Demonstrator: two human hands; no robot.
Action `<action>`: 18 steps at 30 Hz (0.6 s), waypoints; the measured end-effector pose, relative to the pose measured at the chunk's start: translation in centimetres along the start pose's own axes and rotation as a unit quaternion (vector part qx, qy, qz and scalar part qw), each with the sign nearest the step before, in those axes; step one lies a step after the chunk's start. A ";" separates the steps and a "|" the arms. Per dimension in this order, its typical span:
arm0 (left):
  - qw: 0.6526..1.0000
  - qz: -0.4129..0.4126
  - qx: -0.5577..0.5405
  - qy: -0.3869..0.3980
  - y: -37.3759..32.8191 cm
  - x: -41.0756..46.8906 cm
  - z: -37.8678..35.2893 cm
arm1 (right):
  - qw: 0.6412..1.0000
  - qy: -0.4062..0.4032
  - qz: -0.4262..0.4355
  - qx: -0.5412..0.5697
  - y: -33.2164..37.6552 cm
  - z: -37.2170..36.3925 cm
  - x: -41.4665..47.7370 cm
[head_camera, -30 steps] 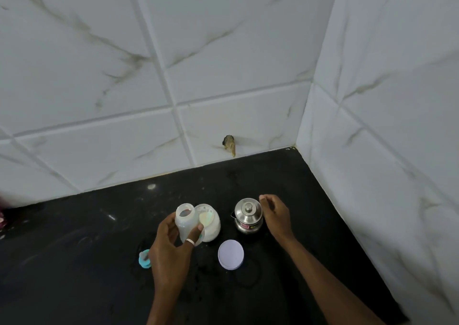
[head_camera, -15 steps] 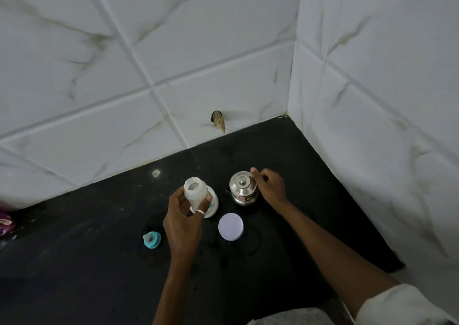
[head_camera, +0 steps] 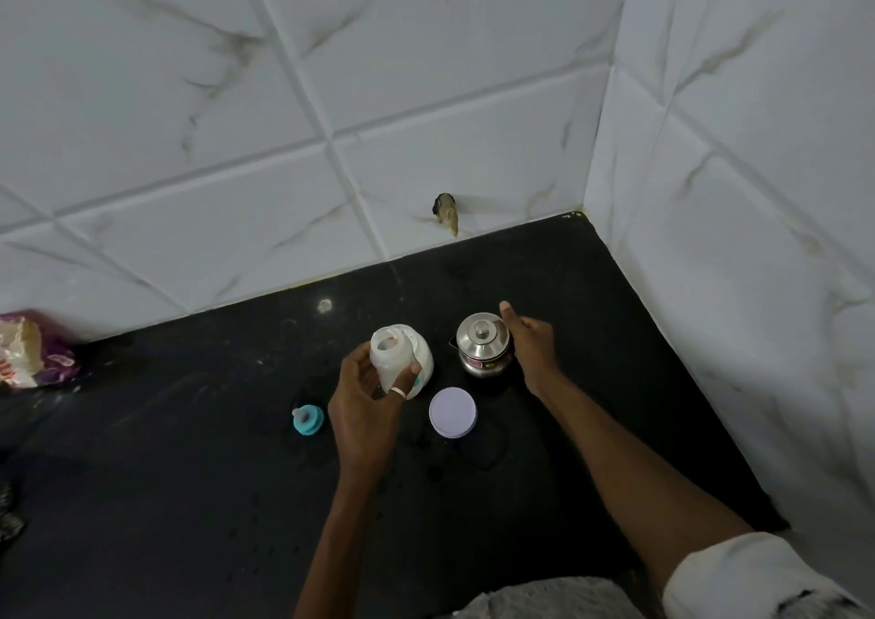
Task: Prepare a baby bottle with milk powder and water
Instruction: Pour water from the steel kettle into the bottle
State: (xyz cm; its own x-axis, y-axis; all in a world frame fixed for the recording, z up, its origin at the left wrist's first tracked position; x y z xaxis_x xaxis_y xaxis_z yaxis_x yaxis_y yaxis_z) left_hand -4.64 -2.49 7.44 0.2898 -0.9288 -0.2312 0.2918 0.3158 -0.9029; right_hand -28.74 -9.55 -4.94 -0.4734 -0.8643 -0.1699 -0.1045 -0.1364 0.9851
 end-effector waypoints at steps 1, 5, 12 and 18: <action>1.000 0.002 -0.003 -0.004 0.1 -0.2 0.1 | 1.000 -0.003 -0.006 0.004 0.0 0.0 0.0; 1.000 0.005 -0.014 -0.015 0.4 -1.0 0.5 | 1.000 -0.002 -0.024 0.012 0.3 0.1 -0.4; 0.999 0.003 -0.027 -0.038 0.5 -1.8 0.4 | 0.999 0.032 -0.023 0.034 3.9 0.1 -0.7; 0.998 -0.017 -0.043 -0.045 -0.5 -1.8 0.3 | 0.997 0.047 0.006 0.056 9.1 -1.4 -1.1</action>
State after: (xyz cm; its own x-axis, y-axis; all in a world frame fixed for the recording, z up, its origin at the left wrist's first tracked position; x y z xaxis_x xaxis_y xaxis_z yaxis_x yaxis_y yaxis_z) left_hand -5.05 -0.94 8.42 0.3627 -0.9162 -0.1703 0.2244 0.2632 -0.9383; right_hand -27.94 -10.55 4.21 -0.3910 -0.9082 -0.1493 -0.1980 -0.0754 0.9773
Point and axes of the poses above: each hand's wrist, its own x-axis towards the middle knuckle, its own z-axis out of the back of the hand, y = z × x, the point moved 2 cm from there along x, towards the middle knuckle, and after that the axes turned 12 degrees about z, right-handed, at the moved point
